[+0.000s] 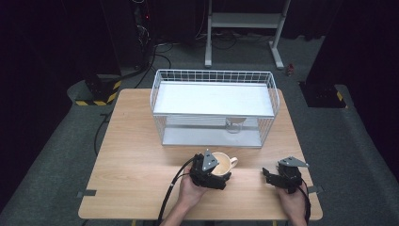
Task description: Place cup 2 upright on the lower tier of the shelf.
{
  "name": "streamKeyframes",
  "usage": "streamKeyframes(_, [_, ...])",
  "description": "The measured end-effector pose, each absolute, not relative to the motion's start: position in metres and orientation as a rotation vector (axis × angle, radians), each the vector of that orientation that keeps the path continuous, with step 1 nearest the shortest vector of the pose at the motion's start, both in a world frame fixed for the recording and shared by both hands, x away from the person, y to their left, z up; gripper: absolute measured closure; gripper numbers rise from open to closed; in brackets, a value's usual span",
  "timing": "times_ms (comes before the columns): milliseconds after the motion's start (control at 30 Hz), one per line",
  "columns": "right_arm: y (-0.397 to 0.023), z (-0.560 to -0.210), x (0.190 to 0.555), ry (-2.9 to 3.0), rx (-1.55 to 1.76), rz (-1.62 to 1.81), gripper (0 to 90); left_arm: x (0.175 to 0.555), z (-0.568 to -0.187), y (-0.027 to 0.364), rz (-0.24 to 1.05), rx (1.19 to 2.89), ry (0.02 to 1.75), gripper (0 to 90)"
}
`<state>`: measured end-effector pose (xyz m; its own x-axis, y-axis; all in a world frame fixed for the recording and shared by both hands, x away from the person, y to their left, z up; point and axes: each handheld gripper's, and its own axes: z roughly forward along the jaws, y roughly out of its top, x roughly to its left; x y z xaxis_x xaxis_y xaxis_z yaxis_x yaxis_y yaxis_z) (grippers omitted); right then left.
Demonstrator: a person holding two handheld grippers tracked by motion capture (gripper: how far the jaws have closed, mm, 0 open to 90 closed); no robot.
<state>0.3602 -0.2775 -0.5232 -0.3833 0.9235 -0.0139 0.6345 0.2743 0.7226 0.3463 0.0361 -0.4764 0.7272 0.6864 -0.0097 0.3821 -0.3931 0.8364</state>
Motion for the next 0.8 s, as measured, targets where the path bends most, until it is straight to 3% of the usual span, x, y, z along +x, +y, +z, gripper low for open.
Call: streamKeyframes(800, [-0.277, -0.523, 0.359, 2.118, 1.399, 0.890, 26.4, 0.354, -0.460, 0.074, 0.482, 2.001, 0.926, 9.4])
